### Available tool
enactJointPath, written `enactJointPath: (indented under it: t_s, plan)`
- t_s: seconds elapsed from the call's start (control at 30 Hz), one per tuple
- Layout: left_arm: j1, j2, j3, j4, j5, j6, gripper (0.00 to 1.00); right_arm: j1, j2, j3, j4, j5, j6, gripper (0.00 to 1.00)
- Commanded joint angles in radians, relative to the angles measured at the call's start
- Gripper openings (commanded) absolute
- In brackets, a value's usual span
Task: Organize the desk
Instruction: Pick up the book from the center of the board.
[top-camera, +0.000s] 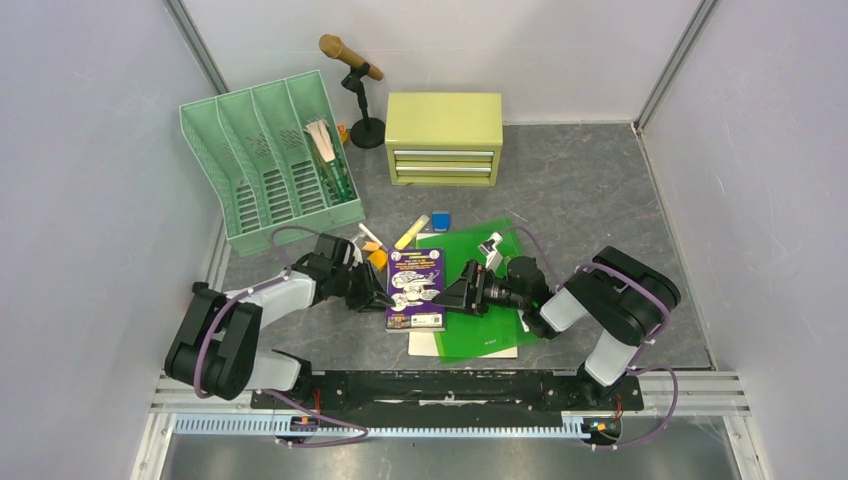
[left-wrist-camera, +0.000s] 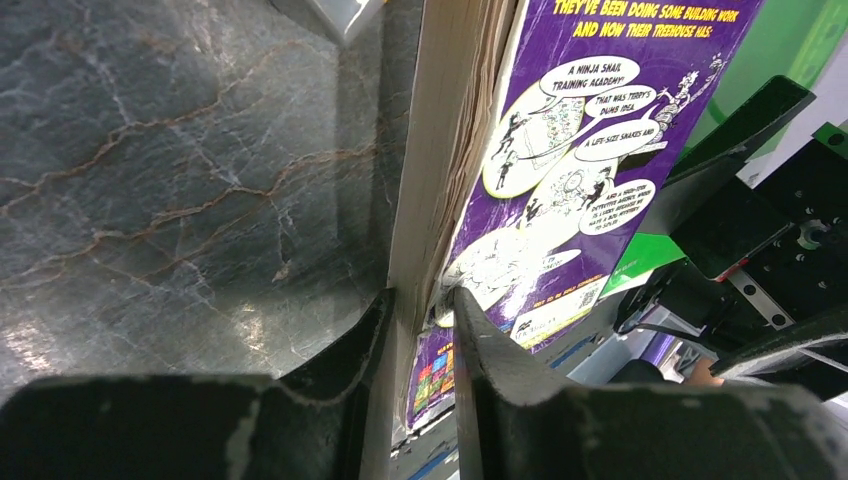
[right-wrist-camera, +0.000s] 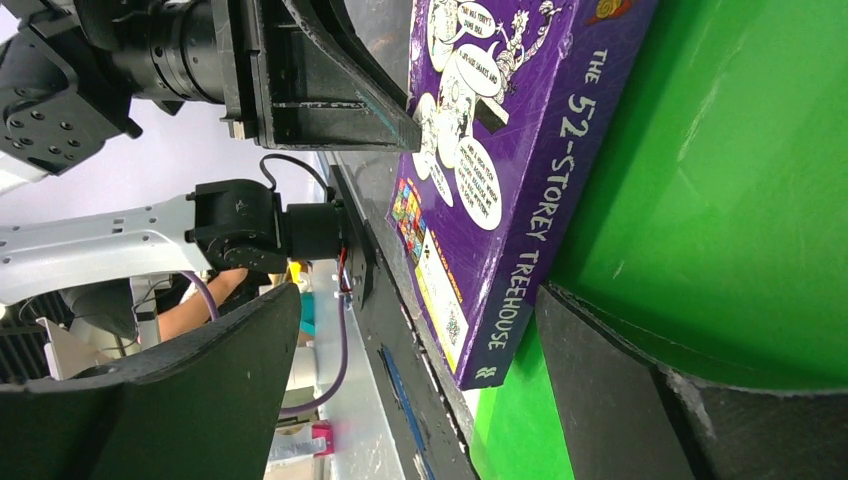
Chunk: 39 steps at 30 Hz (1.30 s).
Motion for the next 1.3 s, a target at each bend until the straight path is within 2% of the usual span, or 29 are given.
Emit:
enactJointPath:
  t_s: [0.0, 0.2, 0.4, 0.63, 0.77, 0.97, 1.27]
  plan:
    - [-0.026, 0.014, -0.083, 0.032, 0.02, -0.054, 0.28, 0.023, 0.008, 0.0, -0.024, 0.028, -0.005, 0.93]
    - [-0.064, -0.025, -0.085, 0.035, 0.024, -0.075, 0.29, 0.049, -0.021, 0.016, 0.004, 0.001, 0.014, 0.91]
    - [-0.095, -0.093, -0.08, 0.021, 0.02, -0.093, 0.29, 0.089, -0.081, 0.002, 0.041, -0.022, 0.044, 0.84]
    - [-0.148, -0.21, -0.097, 0.018, 0.013, -0.146, 0.3, 0.115, -0.216, 0.014, -0.207, 0.041, -0.072, 0.8]
    - [-0.187, -0.269, -0.109, 0.016, -0.001, -0.182, 0.3, 0.133, -0.24, 0.025, -0.237, 0.049, -0.088, 0.76]
    - [-0.233, -0.338, -0.12, 0.022, -0.027, -0.228, 0.3, 0.151, -0.258, 0.02, -0.273, 0.066, -0.107, 0.62]
    - [-0.267, -0.345, -0.119, 0.02, -0.052, -0.239, 0.32, 0.166, -0.294, -0.013, -0.261, 0.078, -0.122, 0.19]
